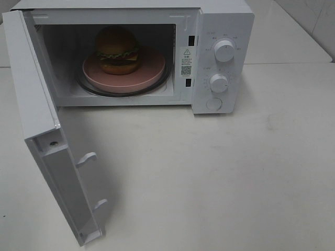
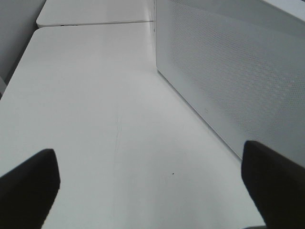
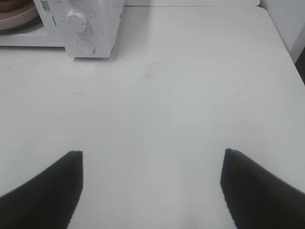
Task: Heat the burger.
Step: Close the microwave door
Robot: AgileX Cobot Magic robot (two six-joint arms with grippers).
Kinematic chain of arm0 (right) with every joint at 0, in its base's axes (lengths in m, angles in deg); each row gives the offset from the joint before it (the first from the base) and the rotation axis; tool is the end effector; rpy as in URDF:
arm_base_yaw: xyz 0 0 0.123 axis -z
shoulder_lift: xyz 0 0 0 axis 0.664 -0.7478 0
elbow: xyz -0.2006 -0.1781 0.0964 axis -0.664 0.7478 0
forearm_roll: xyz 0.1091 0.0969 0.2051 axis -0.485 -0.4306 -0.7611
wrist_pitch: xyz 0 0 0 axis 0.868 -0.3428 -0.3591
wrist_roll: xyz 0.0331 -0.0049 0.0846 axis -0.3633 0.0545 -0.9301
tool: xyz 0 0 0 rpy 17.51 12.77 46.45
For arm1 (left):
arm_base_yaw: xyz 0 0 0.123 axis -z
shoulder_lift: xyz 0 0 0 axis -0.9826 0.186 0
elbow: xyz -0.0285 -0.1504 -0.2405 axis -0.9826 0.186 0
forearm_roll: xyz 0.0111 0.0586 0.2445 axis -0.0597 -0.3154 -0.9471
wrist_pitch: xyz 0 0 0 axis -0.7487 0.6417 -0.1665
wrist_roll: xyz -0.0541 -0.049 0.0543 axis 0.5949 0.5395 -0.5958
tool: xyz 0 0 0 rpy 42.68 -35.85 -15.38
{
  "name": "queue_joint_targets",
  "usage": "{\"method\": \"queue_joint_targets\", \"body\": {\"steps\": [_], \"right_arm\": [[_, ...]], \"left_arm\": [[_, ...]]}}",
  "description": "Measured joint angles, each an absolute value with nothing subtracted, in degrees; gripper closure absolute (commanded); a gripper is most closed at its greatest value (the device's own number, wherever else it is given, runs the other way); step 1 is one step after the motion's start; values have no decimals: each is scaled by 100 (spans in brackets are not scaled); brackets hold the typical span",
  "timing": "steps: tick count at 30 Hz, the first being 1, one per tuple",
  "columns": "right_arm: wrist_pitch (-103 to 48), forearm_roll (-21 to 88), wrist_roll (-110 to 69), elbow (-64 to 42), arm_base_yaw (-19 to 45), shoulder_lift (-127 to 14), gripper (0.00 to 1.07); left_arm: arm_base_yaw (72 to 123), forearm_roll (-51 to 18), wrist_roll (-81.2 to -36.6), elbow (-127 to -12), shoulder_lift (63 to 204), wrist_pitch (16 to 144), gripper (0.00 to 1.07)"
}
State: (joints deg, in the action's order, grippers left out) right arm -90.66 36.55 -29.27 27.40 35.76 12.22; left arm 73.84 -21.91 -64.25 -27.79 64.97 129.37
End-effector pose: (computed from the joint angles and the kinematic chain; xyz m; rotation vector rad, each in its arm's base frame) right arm -0.0057 -0.0046 0.2808 -0.0228 2.0180 0.0528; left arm -0.0052 -0.0134 0.2792 0.0721 2.0179 -0.0334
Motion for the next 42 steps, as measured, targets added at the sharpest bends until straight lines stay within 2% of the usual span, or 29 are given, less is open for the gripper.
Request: {"method": "queue_joint_targets", "body": {"steps": [31, 34, 36, 37, 39, 40, 42], "right_arm": [[-9066, 3655, -2927, 2740, 3576, 1222, 31], [-9066, 3655, -2927, 2740, 3576, 1222, 31], [-9066, 3655, -2927, 2740, 3576, 1222, 31], [-9066, 3655, -2927, 2740, 3576, 1222, 31], [-9066, 3655, -2927, 2740, 3576, 1222, 31], [-9066, 3655, -2927, 2740, 3576, 1222, 31], [-9066, 3655, -2927, 2740, 3576, 1222, 31]], "left_arm": [[7384, -2162, -6425, -2963, 6571, 12943, 9], [7384, -2196, -6431, -3112, 6795, 12817, 15], [7384, -2202, -6431, -3117, 7070, 12634, 32], [7384, -2202, -6431, -3117, 7070, 12634, 32], [7384, -2208, -6431, -3117, 7465, 12376, 64], [7384, -2208, -6431, -3117, 7465, 12376, 64], [7384, -2213, -6431, -3117, 7746, 12187, 78]]}}
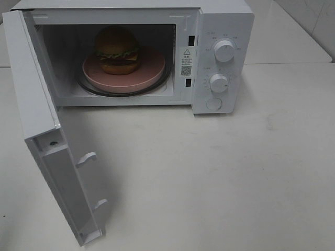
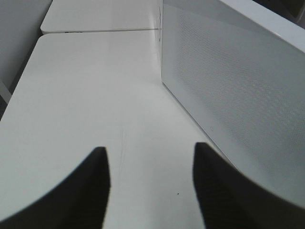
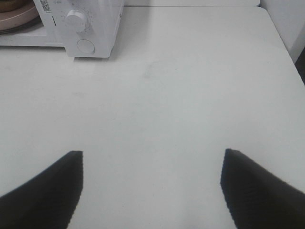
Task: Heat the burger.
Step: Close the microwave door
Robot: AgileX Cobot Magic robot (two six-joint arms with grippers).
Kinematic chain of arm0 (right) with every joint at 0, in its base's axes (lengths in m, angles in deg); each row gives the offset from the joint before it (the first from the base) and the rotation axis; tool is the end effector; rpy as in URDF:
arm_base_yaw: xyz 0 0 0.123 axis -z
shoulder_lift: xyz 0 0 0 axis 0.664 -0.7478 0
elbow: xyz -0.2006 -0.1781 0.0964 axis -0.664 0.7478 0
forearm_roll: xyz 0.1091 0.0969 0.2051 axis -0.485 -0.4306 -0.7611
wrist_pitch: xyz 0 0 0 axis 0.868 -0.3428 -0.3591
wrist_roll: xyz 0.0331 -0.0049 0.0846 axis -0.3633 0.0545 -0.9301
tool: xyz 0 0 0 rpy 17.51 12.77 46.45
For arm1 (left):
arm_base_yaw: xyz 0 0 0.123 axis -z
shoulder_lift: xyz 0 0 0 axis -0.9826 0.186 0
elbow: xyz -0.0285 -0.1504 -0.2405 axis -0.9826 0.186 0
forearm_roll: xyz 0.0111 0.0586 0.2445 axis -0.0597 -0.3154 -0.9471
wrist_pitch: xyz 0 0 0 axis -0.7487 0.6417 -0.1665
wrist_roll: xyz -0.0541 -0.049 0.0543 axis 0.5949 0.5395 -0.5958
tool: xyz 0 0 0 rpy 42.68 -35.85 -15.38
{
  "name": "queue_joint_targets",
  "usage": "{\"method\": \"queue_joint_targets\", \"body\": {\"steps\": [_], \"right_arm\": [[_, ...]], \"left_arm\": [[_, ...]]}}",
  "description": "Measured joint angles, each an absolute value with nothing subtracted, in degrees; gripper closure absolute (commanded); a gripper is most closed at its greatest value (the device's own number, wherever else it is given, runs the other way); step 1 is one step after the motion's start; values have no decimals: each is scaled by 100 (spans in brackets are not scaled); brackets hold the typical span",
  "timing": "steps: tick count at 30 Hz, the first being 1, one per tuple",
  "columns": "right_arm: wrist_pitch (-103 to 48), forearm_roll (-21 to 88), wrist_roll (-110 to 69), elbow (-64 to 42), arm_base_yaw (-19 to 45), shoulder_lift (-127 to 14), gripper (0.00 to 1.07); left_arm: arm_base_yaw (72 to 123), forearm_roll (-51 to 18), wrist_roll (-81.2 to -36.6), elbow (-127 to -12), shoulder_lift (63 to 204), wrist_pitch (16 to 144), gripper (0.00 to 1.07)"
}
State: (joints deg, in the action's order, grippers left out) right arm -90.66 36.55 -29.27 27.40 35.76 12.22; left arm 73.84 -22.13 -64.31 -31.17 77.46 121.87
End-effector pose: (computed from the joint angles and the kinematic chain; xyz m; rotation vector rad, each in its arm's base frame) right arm -0.0057 -0.0046 0.2808 -0.0228 2.0180 0.0528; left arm 0.0309 -0.0086 0.3042 0.0464 2.0470 -0.0310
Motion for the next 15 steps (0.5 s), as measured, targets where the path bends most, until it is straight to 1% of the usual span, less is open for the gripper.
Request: {"method": "queue_joint_targets", "body": {"steps": [1, 3, 4, 5, 6, 12, 14, 15], "right_arm": [[-9066, 3655, -2927, 2740, 3576, 1222, 31], [-9066, 3655, -2927, 2740, 3576, 1222, 31], [-9066, 3655, -2927, 2740, 3576, 1222, 31], [-9066, 3655, -2927, 2740, 3576, 1222, 31], [-9066, 3655, -2927, 2740, 3576, 1222, 31], [-9066, 3655, -2927, 2740, 3576, 1222, 31], [-9066, 3655, -2927, 2740, 3576, 1222, 31], [-9066, 3655, -2927, 2740, 3576, 1222, 31]], "left_arm": [[7384, -2213, -6431, -3117, 7746, 12187, 78], [7384, -2225, -6431, -3117, 8090, 11958, 99], [7384, -2225, -6431, -3117, 8090, 11958, 99], [7384, -2225, -6431, -3117, 8216, 11843, 104], [7384, -2225, -6431, -3117, 8451, 11597, 107], [7384, -2225, -6431, -3117, 9138, 10840, 107], [7384, -2225, -6522, -3117, 9556, 10353, 107], [7384, -2225, -6522, -3117, 9556, 10353, 107]]}}
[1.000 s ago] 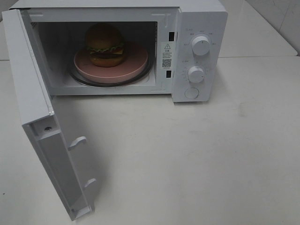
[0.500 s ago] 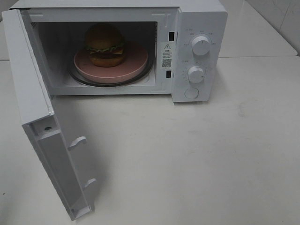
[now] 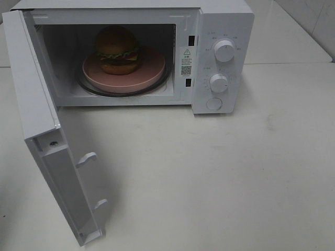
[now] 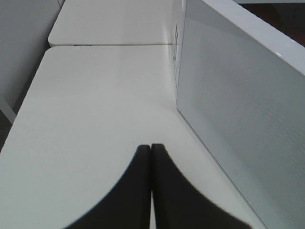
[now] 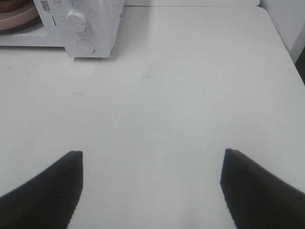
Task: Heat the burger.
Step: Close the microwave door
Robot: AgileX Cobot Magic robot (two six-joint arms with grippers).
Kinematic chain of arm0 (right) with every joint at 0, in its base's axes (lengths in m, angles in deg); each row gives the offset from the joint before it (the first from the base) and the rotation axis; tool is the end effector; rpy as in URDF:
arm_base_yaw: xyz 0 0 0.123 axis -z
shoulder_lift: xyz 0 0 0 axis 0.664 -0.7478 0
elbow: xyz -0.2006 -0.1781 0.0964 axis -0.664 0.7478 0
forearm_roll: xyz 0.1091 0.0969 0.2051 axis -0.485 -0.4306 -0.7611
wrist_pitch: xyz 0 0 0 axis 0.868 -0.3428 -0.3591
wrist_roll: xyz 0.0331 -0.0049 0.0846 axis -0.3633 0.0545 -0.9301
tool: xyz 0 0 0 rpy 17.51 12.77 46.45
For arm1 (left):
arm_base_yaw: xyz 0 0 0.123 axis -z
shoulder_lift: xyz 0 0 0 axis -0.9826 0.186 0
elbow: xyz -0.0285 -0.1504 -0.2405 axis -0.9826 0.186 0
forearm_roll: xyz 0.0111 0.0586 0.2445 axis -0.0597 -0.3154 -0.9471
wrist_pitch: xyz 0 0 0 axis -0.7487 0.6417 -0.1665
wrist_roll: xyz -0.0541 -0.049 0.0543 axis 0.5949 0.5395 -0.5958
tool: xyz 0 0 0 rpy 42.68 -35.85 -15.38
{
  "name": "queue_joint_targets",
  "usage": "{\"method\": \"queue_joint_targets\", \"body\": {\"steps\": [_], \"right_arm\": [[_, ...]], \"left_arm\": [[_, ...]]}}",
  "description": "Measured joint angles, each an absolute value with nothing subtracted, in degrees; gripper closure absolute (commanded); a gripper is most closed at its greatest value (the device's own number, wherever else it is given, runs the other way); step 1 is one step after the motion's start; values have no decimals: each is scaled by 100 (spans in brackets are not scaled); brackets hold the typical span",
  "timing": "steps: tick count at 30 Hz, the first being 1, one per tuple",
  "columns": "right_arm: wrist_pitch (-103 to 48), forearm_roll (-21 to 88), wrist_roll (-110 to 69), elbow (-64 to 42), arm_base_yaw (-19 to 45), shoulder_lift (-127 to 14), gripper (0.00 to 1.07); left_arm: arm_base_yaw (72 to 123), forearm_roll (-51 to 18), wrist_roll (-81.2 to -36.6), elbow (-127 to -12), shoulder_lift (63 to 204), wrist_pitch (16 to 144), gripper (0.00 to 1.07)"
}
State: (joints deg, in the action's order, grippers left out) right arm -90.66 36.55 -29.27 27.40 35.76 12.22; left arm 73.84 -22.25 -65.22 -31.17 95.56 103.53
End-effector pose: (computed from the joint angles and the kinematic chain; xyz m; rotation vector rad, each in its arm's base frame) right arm -0.0057 -0.0046 0.2808 -0.0228 2.0180 0.0528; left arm 0.1025 0.0017 0.3088 0.0054 2.0457 -0.0026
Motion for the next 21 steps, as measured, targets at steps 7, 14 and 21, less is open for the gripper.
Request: {"method": "queue_joint_targets", "body": {"steps": [7, 14, 21], "right_arm": [[-9066, 3655, -2927, 2740, 3576, 1222, 31], [-9066, 3655, -2927, 2740, 3576, 1222, 31], [-9066, 3649, -2927, 2740, 3576, 1222, 31]], "left_arm": [[7384, -2099, -6935, -2556, 10284, 8457, 107], [7384, -2019, -6992, -1507, 10582, 6646, 107], [7384, -2551, -6453, -699, 11052, 4498, 107]]}}
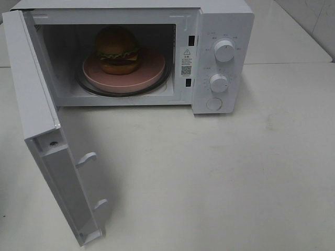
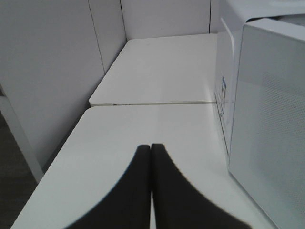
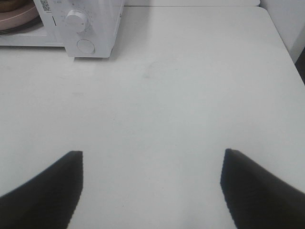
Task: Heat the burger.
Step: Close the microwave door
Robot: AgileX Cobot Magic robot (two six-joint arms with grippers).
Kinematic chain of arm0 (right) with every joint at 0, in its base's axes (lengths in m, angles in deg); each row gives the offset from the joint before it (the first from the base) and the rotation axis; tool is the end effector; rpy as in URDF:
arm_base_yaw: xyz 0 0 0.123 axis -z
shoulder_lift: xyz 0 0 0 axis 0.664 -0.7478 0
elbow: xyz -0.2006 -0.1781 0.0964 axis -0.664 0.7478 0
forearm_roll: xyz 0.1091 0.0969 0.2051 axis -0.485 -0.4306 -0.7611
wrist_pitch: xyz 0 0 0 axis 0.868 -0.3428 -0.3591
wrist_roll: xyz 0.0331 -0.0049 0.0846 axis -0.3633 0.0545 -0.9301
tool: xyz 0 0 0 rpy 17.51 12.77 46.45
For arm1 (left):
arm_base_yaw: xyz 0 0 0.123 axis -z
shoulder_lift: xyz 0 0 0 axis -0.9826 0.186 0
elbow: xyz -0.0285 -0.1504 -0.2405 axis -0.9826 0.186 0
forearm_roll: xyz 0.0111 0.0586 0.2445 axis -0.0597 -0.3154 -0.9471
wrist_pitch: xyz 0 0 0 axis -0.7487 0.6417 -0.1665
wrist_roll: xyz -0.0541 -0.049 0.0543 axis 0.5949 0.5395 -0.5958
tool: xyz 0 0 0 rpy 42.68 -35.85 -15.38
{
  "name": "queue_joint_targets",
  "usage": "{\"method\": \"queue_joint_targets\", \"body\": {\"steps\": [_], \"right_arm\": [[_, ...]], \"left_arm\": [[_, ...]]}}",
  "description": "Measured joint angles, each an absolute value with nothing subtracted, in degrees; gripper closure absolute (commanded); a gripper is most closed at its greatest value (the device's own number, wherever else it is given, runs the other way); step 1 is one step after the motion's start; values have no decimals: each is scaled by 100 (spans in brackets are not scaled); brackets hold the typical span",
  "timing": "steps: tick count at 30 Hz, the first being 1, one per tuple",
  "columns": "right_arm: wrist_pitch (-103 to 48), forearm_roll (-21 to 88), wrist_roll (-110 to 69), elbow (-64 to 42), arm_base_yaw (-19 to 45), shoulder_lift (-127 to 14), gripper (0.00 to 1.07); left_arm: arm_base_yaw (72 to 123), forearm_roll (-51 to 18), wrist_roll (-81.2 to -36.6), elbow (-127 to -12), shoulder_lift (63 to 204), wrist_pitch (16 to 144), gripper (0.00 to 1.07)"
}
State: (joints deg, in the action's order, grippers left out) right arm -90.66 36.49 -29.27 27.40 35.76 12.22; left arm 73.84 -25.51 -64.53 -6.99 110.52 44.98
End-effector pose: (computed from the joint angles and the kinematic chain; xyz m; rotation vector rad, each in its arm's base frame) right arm -0.0057 -0.0045 0.2808 -0.0229 2.0180 0.0540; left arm 0.1411 0.0172 0.2221 -0.0497 1.7183 0.1590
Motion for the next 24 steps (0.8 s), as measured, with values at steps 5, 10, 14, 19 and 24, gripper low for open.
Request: {"method": "queue_joint_targets", "body": {"steps": [5, 10, 14, 19, 24], "right_arm": [[-9066, 3649, -2927, 2740, 3576, 1222, 31], [-9066, 3649, -2927, 2740, 3576, 1222, 31], [-9066, 3649, -2927, 2740, 3576, 1222, 31], [-9066, 3649, -2927, 2740, 3576, 1222, 31], [-9066, 3649, -2927, 2740, 3576, 1222, 31]], "left_arm": [[7384, -3182, -5800, -699, 11556, 4091, 107], [7384, -3600, -5302, -699, 12003, 3776, 107], [7384, -4196, -4540, -711, 12679, 3146, 107], [7384, -4838, -4162, -722, 13642, 2068, 107], [7384, -5199, -4196, -734, 14667, 779, 107]]}}
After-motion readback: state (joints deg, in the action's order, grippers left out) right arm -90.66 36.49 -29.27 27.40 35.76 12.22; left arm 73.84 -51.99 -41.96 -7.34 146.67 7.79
